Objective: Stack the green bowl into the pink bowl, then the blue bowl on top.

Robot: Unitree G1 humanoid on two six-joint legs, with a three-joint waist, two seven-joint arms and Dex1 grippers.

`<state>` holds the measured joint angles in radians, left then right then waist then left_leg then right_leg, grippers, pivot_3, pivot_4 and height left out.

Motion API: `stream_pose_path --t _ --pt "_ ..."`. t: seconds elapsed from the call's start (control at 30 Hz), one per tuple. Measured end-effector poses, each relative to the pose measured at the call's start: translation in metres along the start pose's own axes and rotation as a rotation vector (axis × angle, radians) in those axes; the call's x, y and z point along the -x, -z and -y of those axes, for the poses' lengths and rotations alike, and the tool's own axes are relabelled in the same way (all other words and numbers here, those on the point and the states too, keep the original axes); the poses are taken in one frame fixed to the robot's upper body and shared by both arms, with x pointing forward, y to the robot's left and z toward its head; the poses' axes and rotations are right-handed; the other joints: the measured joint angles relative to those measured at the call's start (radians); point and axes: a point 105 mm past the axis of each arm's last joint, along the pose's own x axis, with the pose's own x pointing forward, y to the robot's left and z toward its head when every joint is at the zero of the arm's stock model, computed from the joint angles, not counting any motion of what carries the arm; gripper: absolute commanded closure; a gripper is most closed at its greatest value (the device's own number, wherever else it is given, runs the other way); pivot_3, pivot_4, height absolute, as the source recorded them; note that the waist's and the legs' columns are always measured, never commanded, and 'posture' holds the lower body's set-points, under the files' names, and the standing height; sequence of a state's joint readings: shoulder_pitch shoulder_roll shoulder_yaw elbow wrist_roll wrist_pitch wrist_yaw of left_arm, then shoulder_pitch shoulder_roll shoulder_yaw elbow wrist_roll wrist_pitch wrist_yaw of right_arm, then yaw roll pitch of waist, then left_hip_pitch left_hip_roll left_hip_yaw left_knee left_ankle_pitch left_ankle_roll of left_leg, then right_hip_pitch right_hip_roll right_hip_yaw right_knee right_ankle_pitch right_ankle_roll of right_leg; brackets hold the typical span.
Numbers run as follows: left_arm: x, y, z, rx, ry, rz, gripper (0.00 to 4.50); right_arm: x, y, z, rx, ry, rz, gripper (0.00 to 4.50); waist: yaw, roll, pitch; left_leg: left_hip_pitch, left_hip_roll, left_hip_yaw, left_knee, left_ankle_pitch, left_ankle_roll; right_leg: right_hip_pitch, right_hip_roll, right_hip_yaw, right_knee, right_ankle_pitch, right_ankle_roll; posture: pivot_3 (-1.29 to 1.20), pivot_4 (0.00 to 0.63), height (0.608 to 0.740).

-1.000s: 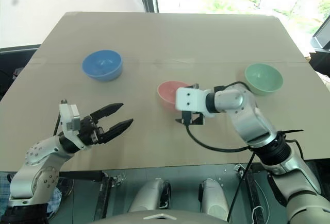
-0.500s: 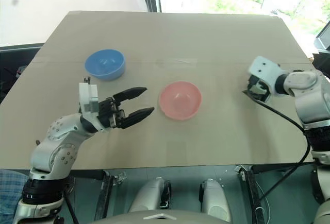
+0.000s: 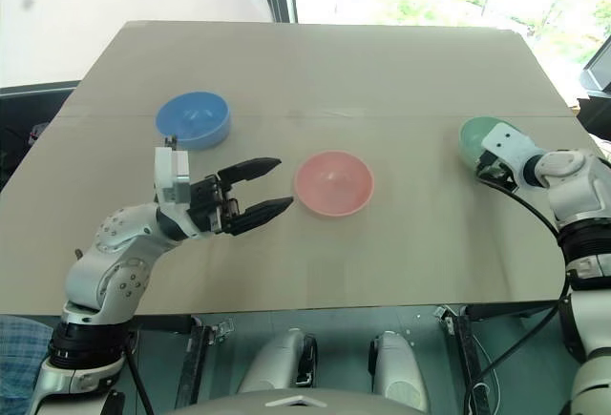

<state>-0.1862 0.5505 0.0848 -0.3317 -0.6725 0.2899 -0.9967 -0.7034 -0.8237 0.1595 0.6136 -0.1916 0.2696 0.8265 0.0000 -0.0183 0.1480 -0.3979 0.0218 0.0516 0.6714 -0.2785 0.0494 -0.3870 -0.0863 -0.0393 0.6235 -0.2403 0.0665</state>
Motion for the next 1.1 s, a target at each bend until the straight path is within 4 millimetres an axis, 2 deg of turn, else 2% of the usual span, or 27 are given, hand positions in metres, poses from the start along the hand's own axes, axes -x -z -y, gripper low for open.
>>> stream_pose_path --t 0.07,0.13,0.17,0.33,0.47,0.57,0.67,0.7,0.77,0.87,1.1 --pt "0.001 0.0 -0.001 0.0 -0.005 0.0 0.71 -0.002 -0.001 -0.002 0.007 -0.009 0.005 3.22 0.0 0.0 0.0 0.0 0.0 0.0 0.0 0.0 0.0 0.0 0.0 0.0 0.0 0.0 0.0 0.0 0.15 0.74" --pt "0.002 0.001 -0.001 0.002 -0.009 -0.002 0.71 -0.003 0.001 -0.003 0.008 -0.013 0.0 4.26 0.0 0.0 0.0 0.0 0.0 0.0 0.0 0.0 0.0 0.0 0.0 0.0 0.0 0.0 0.0 0.0 0.15 0.74" --pt "0.004 0.001 -0.001 0.004 -0.014 -0.004 0.71 -0.001 -0.005 0.0 0.025 0.002 0.02 4.42 -0.001 0.0 0.0 0.0 0.0 0.0 0.0 0.0 0.0 0.0 0.0 0.0 0.0 0.0 0.0 0.0 0.15 0.74" --pt "0.006 0.002 -0.002 -0.004 -0.023 -0.002 0.71 -0.001 -0.007 -0.003 0.044 -0.028 0.026 4.42 -0.001 0.0 0.0 0.001 0.0 -0.001 0.001 0.0 0.0 0.002 0.0 -0.002 -0.001 0.0 0.0 0.0 0.15 0.74" --pt "0.012 0.009 -0.006 0.006 -0.056 -0.021 0.71 0.005 -0.019 -0.014 0.09 -0.105 0.073 4.42 -0.006 0.001 0.0 0.001 0.0 -0.001 0.0 0.0 0.0 0.002 0.0 -0.002 -0.001 0.0 0.0 0.0 0.15 0.74" --pt "0.02 0.015 -0.012 0.0 -0.096 -0.044 0.71 0.01 -0.047 -0.031 0.128 -0.161 0.156 4.42 -0.013 0.001 0.001 0.001 0.001 -0.001 0.0 0.0 0.0 0.002 0.0 -0.001 0.0 0.0 0.0 0.0 0.15 0.74" --pt "0.034 0.019 -0.021 -0.001 -0.15 -0.057 0.71 0.019 -0.088 -0.054 0.173 -0.207 0.279 4.42 -0.015 0.001 0.001 0.001 0.001 -0.001 0.0 0.0 0.0 0.001 0.0 -0.001 0.001 0.0 0.0 0.0 0.15 0.74" --pt "0.043 0.022 -0.026 0.005 -0.18 -0.068 0.71 0.029 -0.114 -0.071 0.212 -0.241 0.353 4.42 -0.012 0.001 0.001 0.0 0.001 -0.002 0.0 0.0 0.0 0.001 0.0 -0.002 0.0 0.0 0.0 0.0 0.15 0.74" --pt "0.047 0.024 -0.028 0.007 -0.195 -0.076 0.71 0.034 -0.125 -0.079 0.229 -0.256 0.386 4.42 -0.006 0.001 0.001 0.0 0.0 -0.003 0.0 0.0 0.0 0.001 -0.001 -0.003 0.0 0.0 0.0 0.0 0.15 0.74" --pt "0.069 0.033 -0.037 0.015 -0.243 -0.118 0.71 0.048 -0.156 -0.111 0.279 -0.314 0.468 4.42 0.003 0.001 0.0 -0.001 0.0 -0.003 0.0 0.0 0.0 0.001 -0.001 -0.003 0.0 0.0 0.0 0.0 0.15 0.74" --pt "0.093 0.038 -0.048 0.02 -0.282 -0.15 0.71 0.071 -0.191 -0.149 0.356 -0.384 0.545 4.42 0.011 0.001 0.0 -0.001 0.0 -0.003 0.0 0.0 0.0 -0.001 0.0 -0.003 0.001 0.0 0.0 0.0 0.15 0.74"
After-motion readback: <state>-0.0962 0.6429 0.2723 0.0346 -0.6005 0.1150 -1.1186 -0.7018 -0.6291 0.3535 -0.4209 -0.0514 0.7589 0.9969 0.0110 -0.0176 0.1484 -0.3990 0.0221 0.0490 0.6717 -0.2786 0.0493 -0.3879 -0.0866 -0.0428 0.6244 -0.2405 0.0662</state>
